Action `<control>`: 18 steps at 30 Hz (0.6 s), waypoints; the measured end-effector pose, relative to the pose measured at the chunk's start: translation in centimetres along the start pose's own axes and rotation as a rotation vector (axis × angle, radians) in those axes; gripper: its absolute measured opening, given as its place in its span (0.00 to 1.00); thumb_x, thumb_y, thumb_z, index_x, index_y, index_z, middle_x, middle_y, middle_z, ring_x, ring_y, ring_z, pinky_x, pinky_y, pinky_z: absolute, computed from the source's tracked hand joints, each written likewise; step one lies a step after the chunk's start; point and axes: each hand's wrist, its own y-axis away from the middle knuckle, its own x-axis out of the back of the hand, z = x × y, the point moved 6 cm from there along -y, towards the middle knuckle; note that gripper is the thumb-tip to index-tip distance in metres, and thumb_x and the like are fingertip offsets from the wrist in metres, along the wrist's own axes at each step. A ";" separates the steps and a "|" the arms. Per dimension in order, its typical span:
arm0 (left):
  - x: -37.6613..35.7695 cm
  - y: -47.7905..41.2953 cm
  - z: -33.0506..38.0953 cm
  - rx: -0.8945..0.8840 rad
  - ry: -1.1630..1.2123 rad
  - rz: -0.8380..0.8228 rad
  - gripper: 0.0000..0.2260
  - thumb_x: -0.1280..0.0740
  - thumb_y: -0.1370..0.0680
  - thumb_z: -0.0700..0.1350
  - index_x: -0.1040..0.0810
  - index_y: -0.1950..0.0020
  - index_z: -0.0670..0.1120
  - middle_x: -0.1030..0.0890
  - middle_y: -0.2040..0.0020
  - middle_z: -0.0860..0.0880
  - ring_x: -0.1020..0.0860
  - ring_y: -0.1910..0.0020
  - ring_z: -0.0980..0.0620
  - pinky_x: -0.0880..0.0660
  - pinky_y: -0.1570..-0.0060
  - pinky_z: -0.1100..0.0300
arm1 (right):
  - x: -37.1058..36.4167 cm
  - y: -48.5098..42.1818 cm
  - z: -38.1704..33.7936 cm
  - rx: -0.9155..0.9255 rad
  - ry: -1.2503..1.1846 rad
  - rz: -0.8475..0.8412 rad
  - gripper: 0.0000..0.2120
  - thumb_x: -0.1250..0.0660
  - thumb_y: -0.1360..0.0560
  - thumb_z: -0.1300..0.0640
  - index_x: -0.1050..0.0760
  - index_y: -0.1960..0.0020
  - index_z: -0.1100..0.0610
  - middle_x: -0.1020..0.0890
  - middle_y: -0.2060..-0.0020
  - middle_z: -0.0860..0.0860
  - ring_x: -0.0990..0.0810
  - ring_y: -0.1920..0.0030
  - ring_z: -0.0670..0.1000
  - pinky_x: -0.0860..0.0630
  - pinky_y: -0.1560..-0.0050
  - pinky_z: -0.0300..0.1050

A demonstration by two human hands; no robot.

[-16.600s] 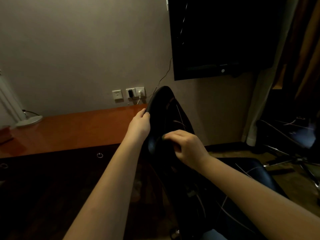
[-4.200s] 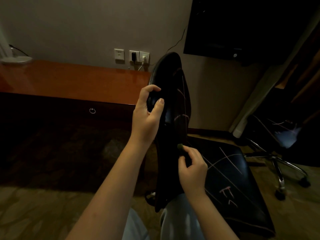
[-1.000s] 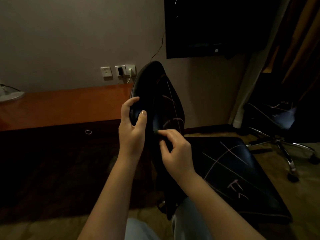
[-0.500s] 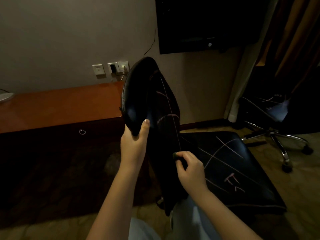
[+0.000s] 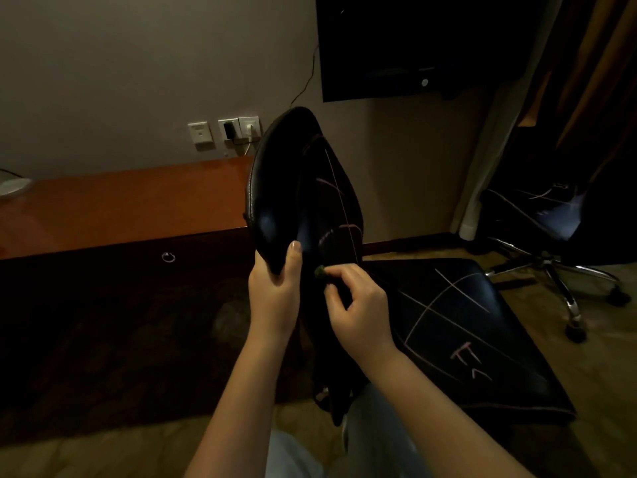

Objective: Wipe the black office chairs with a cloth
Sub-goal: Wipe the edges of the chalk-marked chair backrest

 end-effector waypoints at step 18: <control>0.0 0.0 0.2 0.059 0.020 0.026 0.17 0.38 0.20 0.53 0.26 0.35 0.45 0.21 0.47 0.53 0.22 0.45 0.54 0.26 0.50 0.65 | -0.1 -2.3 -2.5 0.005 0.056 -0.011 0.08 0.35 0.26 0.64 0.19 0.49 0.59 0.17 0.55 0.51 0.20 0.53 0.46 0.25 0.51 0.33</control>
